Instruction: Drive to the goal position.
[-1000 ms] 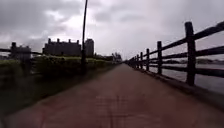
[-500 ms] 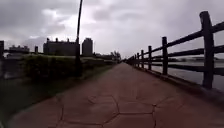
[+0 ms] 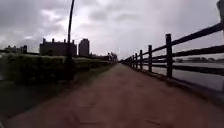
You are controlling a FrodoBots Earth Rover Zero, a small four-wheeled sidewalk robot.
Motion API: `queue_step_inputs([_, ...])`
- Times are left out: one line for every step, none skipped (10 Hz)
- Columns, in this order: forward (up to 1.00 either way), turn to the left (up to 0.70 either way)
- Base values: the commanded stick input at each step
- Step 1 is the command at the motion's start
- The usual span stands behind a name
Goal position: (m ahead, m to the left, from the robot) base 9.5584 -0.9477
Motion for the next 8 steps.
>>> queue_step_inputs([1.00,0.00])
queue_step_inputs([1.00,0.00])
queue_step_inputs([1.00,0.00])
queue_step_inputs([1.00,0.00])
queue_step_inputs([1.00,0.00])
queue_step_inputs([1.00,0.00])
queue_step_inputs([1.00,0.00])
queue_step_inputs([1.00,0.00])
